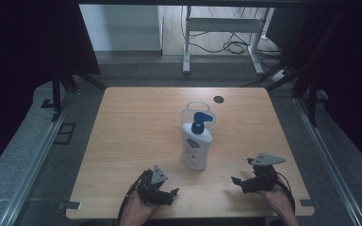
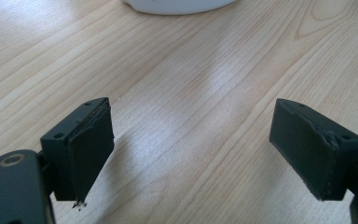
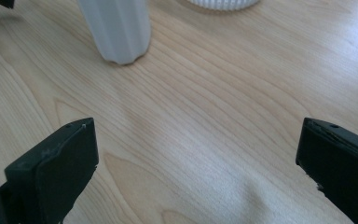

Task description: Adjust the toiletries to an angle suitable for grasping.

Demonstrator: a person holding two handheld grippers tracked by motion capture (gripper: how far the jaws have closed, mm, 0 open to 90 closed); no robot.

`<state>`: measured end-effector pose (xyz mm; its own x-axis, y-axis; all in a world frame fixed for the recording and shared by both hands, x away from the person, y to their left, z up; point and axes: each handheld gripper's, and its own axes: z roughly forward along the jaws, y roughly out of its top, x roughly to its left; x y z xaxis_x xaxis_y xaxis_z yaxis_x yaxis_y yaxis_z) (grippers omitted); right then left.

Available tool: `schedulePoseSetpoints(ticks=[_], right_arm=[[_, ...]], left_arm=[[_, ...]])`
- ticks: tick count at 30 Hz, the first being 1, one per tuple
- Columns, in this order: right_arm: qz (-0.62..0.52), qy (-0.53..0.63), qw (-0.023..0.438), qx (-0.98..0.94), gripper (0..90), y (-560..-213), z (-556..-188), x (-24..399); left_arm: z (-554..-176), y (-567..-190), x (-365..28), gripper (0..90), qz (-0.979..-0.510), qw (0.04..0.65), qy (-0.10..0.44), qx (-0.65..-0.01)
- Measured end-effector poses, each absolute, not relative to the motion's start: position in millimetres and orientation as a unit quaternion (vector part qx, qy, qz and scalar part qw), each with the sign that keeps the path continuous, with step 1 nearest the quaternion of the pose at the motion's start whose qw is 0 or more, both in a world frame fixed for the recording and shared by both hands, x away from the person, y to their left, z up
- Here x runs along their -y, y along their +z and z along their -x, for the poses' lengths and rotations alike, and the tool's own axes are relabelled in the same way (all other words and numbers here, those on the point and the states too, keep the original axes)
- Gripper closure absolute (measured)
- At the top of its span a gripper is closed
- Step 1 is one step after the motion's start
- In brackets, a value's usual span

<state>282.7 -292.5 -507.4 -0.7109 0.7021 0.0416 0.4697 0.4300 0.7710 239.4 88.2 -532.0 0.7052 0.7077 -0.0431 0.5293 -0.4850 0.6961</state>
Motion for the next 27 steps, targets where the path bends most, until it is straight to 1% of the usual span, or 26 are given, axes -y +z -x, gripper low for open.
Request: schedulePoseSetpoints(ticks=[7, 12, 27], right_arm=[[-0.328, 0.416, 0.133, -0.838, 0.0, -499.7, -284.5, 285.5], [-0.315, 0.423, 0.136, -0.838, 0.0, -493.4, -286.4, 279.9], [-0.301, 0.439, 0.119, -0.838, 0.0, -474.0, -294.0, 260.4]], left_arm=[[-238.1, -536.9, -90.2, 12.7, -0.852, 0.345, 0.132, -0.371], [-239.1, -541.1, -90.6, 12.7, -0.853, 0.338, 0.134, -0.374], [-238.4, -542.8, -92.2, 13.0, -0.848, 0.345, 0.137, -0.377]])
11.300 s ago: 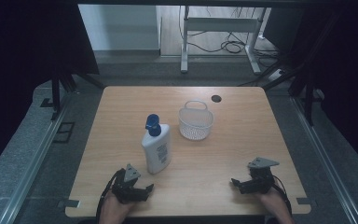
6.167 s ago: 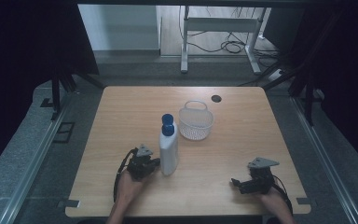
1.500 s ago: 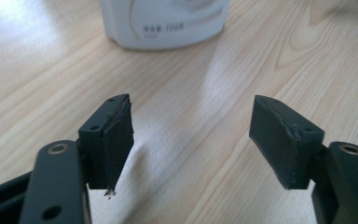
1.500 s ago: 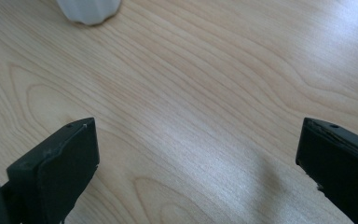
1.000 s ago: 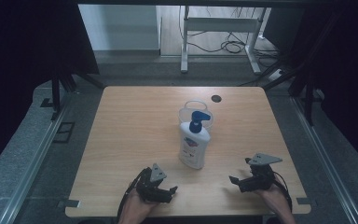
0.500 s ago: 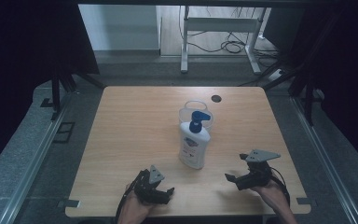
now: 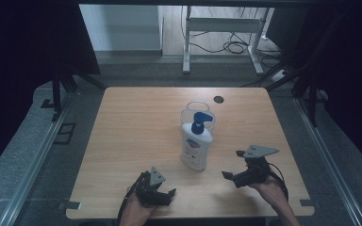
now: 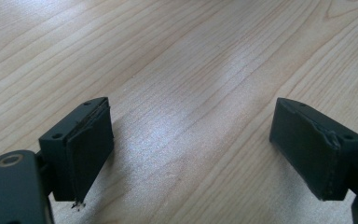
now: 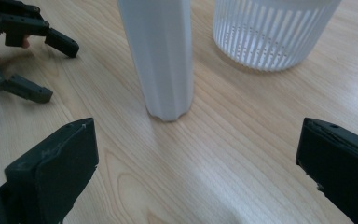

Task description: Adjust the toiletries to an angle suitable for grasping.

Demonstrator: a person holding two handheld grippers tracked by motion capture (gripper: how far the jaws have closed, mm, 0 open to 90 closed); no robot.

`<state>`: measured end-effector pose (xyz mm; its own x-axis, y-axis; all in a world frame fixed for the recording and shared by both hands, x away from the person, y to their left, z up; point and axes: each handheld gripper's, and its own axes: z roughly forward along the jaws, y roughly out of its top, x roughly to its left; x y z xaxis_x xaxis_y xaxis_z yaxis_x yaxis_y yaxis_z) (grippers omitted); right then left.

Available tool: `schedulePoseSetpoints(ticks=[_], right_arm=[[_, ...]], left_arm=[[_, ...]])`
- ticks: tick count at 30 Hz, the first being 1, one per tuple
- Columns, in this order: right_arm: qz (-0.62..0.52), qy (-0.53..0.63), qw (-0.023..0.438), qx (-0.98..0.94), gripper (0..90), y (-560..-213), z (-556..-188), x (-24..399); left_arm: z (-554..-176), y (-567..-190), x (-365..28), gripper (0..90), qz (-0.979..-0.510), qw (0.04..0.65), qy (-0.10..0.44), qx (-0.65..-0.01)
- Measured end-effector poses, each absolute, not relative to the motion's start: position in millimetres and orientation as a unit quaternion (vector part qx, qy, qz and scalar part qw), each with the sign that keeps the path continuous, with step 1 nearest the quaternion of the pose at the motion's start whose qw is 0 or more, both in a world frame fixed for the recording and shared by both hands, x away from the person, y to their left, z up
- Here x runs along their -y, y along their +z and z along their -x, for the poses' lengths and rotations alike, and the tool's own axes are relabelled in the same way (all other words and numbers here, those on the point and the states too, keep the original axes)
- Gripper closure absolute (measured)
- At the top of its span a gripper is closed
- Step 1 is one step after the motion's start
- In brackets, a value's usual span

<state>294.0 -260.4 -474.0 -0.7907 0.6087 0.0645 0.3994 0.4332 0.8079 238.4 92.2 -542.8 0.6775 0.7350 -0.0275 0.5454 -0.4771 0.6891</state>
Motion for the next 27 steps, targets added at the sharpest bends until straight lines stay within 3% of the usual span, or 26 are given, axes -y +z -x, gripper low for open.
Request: schedulePoseSetpoints(ticks=[27], right_arm=[[-0.289, 0.469, 0.103, -0.828, 2.7, -448.6, -319.2, 209.3]], left_arm=[[-238.7, -542.9, -92.2, 12.7, -0.848, 0.344, 0.138, -0.377]])
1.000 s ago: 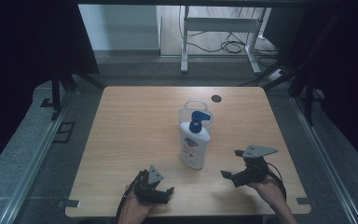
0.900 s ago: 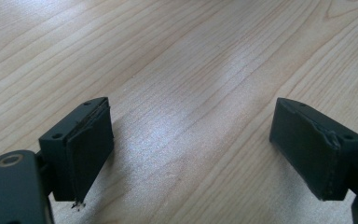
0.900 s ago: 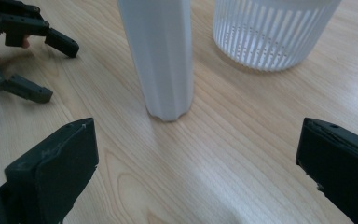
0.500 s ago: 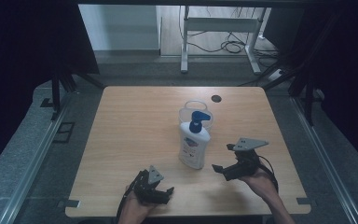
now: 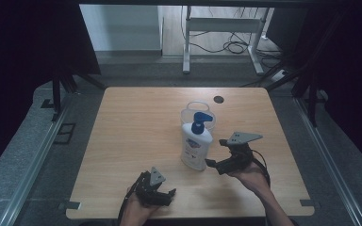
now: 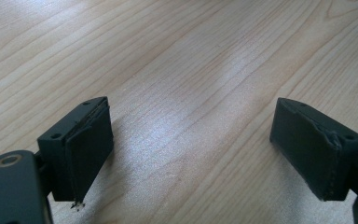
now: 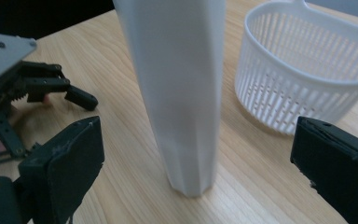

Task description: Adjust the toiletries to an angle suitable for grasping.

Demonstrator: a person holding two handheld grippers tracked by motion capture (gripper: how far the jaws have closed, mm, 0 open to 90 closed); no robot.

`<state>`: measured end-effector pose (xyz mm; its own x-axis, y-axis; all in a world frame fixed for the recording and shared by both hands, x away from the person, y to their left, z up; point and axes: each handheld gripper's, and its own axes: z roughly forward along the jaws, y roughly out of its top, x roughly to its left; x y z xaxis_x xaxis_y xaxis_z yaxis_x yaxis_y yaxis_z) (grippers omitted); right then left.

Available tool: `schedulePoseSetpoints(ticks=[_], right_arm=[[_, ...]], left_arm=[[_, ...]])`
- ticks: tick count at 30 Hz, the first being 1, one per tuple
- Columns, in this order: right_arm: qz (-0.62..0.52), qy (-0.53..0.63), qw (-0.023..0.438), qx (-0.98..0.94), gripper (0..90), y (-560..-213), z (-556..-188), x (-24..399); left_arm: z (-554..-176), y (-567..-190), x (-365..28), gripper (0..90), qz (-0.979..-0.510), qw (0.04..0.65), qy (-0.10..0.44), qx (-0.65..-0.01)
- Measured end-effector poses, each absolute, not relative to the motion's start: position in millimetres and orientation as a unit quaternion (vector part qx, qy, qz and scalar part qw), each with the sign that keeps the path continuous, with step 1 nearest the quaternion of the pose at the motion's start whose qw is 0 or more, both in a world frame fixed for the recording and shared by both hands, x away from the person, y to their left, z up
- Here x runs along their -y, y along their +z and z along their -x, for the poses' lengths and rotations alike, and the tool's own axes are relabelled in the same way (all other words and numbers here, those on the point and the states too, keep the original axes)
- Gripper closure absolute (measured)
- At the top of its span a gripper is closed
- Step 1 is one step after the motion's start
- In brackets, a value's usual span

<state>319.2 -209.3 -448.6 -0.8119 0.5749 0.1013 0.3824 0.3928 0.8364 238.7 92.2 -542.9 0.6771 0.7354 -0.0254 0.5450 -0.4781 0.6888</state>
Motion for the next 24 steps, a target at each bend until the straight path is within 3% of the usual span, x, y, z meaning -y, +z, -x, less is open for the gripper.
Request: schedulePoseSetpoints(ticks=[24], right_arm=[[-0.281, 0.481, 0.108, -0.824, 16.0, -436.0, -339.9, 168.5]], left_arm=[[-238.6, -542.8, -91.8, 12.6, -0.849, 0.343, 0.139, -0.378]])
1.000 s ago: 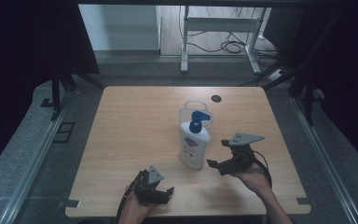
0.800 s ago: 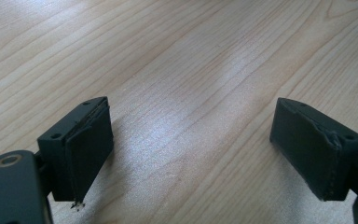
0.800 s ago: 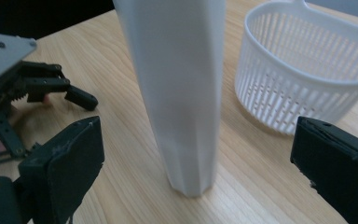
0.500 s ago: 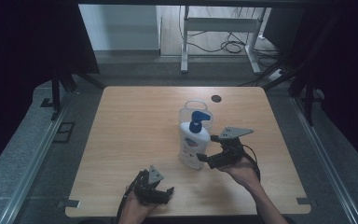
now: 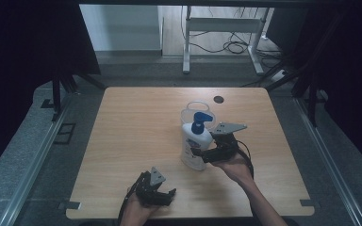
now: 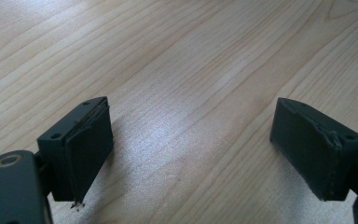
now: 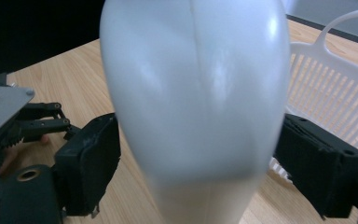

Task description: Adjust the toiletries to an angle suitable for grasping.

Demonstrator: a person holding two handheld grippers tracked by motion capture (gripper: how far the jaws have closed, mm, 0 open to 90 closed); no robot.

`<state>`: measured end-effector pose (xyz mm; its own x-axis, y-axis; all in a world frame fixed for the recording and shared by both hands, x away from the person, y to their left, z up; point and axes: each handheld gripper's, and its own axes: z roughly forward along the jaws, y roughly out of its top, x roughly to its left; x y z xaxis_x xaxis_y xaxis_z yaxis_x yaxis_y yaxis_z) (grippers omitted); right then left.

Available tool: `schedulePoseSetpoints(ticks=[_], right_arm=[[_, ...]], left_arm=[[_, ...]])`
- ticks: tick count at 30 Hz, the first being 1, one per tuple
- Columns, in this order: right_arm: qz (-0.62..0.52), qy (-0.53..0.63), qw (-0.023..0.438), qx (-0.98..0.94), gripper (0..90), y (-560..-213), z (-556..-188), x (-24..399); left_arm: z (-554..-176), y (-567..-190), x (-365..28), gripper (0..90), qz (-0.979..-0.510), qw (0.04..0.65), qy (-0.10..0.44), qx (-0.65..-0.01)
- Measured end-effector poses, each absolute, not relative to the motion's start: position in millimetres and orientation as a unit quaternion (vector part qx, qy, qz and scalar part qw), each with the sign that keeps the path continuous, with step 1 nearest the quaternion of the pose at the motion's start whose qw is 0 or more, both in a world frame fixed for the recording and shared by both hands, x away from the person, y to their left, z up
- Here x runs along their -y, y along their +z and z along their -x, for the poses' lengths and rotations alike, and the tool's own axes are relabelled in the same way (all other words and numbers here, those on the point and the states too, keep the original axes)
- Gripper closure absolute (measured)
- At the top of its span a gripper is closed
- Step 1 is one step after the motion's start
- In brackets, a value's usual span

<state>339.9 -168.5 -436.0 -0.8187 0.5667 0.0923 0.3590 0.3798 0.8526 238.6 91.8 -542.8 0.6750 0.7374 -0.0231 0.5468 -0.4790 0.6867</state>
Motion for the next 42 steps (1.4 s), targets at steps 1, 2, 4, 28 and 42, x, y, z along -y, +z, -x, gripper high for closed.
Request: schedulePoseSetpoints(ticks=[1, 2, 4, 28, 42], right_arm=[[-0.281, 0.481, 0.109, -0.823, 16.7, -436.0, -340.5, 167.4], [-0.281, 0.481, 0.110, -0.823, 17.4, -435.8, -341.2, 166.5], [-0.280, 0.482, 0.112, -0.823, 20.2, -435.4, -342.4, 165.0], [-0.240, 0.462, 0.113, -0.846, 37.4, -427.3, -348.7, 157.3], [-0.204, 0.462, 0.109, -0.856, 37.5, -401.4, -359.0, 161.8]], left_arm=[[-238.6, -542.8, -91.8, 12.6, -0.849, 0.343, 0.139, -0.378], [-238.6, -542.8, -91.8, 12.6, -0.849, 0.342, 0.139, -0.378], [-238.6, -542.8, -91.7, 12.6, -0.849, 0.342, 0.139, -0.379], [-238.2, -542.8, -91.0, 12.5, -0.847, 0.342, 0.139, -0.382], [-238.2, -543.0, -90.8, 12.5, -0.846, 0.344, 0.139, -0.383]])
